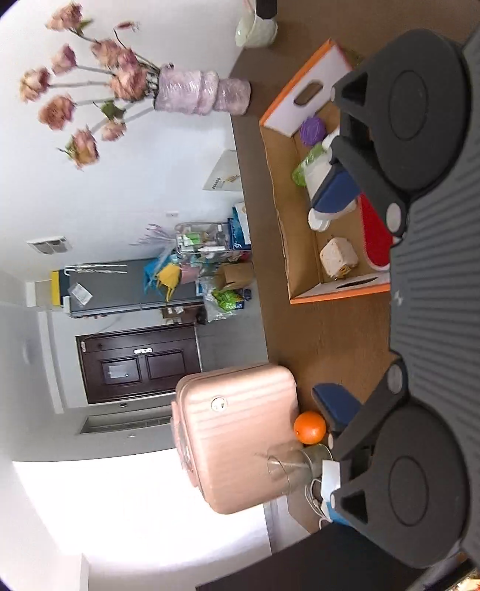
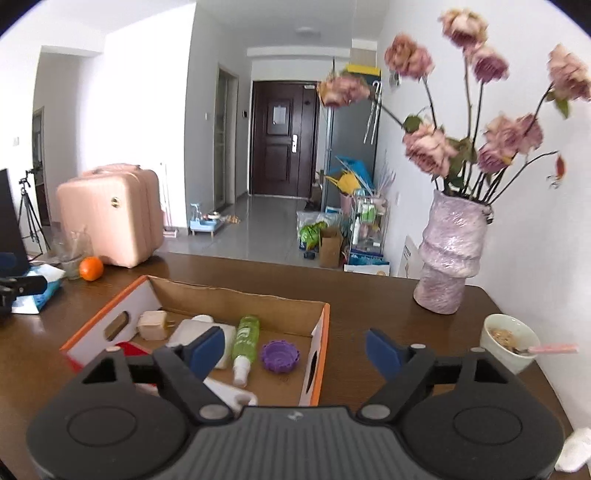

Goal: Organize rigid objects
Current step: 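Withdraw both tools from the box toward the caps on the table, then grasp the blue gear-shaped cap with the left tool while the right tool grasps the clear tape roll, then carry the blue cap and tape roll with both tools over the red box, then open both tools to drop the blue cap and tape roll into the box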

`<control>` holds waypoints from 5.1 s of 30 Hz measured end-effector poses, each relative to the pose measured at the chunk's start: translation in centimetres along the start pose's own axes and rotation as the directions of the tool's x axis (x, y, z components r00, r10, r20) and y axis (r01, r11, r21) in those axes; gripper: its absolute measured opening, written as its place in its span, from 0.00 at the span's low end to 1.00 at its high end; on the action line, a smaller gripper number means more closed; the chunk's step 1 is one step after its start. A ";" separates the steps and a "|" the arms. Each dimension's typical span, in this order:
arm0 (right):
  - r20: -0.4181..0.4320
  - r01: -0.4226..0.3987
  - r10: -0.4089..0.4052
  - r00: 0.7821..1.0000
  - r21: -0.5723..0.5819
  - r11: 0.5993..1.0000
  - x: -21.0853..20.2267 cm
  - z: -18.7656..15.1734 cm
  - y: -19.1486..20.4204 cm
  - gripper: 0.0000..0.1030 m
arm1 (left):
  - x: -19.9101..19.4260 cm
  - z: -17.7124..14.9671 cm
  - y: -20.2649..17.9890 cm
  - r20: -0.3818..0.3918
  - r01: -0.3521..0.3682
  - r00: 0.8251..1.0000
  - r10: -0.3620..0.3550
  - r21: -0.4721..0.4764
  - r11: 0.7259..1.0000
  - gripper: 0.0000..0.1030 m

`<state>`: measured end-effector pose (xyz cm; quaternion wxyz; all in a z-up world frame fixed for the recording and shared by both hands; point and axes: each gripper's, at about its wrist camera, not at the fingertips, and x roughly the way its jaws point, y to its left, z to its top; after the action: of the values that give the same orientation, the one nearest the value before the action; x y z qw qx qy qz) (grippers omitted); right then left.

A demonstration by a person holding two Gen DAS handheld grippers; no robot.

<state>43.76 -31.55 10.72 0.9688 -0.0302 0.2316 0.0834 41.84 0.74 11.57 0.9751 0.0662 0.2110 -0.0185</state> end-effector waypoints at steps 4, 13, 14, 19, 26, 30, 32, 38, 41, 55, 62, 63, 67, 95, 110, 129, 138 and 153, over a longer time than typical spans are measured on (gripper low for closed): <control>0.037 -0.026 0.026 0.999 -0.002 1.000 -4.2 -1.0 1.6 0.83 | -4.3 -0.5 -0.2 0.028 0.003 1.000 -0.003 -0.019 1.000 1.00; 0.112 -0.060 0.061 0.992 -0.011 0.998 -11.4 -2.3 4.2 0.86 | -11.8 -2.6 0.1 0.092 0.009 0.996 -0.006 -0.031 0.999 1.00; 0.120 -0.057 0.058 0.991 -0.007 0.998 -12.0 -2.5 4.3 0.86 | -12.5 -3.0 0.2 0.102 0.006 0.995 -0.003 -0.032 0.999 1.00; 0.156 -0.048 0.045 0.987 0.015 0.999 -15.0 -6.1 5.2 0.87 | -15.6 -6.4 0.1 0.127 -0.004 0.992 0.008 -0.035 0.999 1.00; 0.132 -0.048 0.044 0.990 0.028 0.998 -18.9 -13.9 7.3 0.92 | -20.4 -12.8 -1.2 0.147 0.002 0.989 0.003 -0.030 1.000 1.00; 0.126 -0.087 0.078 0.989 0.064 0.994 -20.9 -16.9 8.6 0.94 | -22.2 -15.0 -1.7 0.139 0.037 0.990 -0.028 -0.064 0.997 1.00; 0.125 -0.093 0.085 0.989 0.060 0.994 -21.8 -18.3 9.4 0.96 | -22.7 -16.0 -2.3 0.129 0.055 0.991 -0.045 -0.076 0.996 1.00; 0.067 -0.097 0.096 0.993 0.008 0.995 -22.1 -20.8 10.5 0.96 | -22.2 -19.1 -4.0 0.065 0.093 0.994 -0.087 -0.105 0.990 1.00; 0.048 -0.089 0.087 0.995 0.033 0.996 -21.2 -21.1 10.0 0.96 | -20.9 -19.3 -4.5 0.045 0.075 0.996 -0.072 -0.073 0.995 1.00; -0.016 -0.058 0.059 0.998 0.085 0.995 -9.7 -18.4 7.0 0.94 | -6.7 -15.0 -5.9 -0.055 0.098 0.993 -0.100 -0.040 0.994 1.00; -0.088 -0.034 0.042 0.995 0.088 0.996 -1.3 -15.5 5.3 0.78 | 0.6 -14.0 -6.9 -0.149 0.154 0.975 -0.164 -0.074 0.985 0.95; -0.093 -0.031 0.039 0.995 0.089 0.996 -0.3 -15.2 5.2 0.78 | 1.3 -13.9 -7.3 -0.153 0.176 0.971 -0.185 -0.073 0.982 0.91; -0.120 -0.018 0.027 0.992 0.075 0.997 3.4 -14.1 4.7 0.73 | 4.3 -13.7 -8.7 -0.209 0.183 0.957 -0.199 -0.096 0.979 0.69; -0.055 -0.119 0.124 0.991 0.089 0.989 -10.0 -18.0 7.4 0.41 | -10.5 -14.3 -7.8 -0.089 0.170 0.979 -0.183 -0.136 0.976 0.53; 0.040 -0.113 0.110 0.993 0.082 0.990 -21.8 -21.3 10.9 0.41 | -21.2 -16.4 -5.6 0.024 0.198 0.980 -0.197 -0.171 0.965 0.53; 0.086 -0.146 0.140 0.986 0.058 0.988 -14.2 -11.6 6.4 0.41 | -6.1 -4.3 -2.9 -0.031 0.229 0.972 -0.234 -0.109 0.967 0.53; -0.107 -0.182 0.190 0.976 0.088 0.979 4.2 -2.0 1.5 0.41 | 12.2 -0.2 -3.8 -0.231 0.180 0.958 -0.170 0.024 0.983 0.53; -0.358 -0.080 0.043 0.933 -0.091 0.993 21.0 -2.5 2.9 0.63 | 22.6 -1.7 -3.5 -0.370 0.226 0.907 -0.200 0.028 0.974 0.75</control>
<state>60.62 -25.87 -1.10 0.9050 -0.0878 0.3989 0.1188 61.46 -2.62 0.26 0.9081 0.0792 0.3935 -0.1193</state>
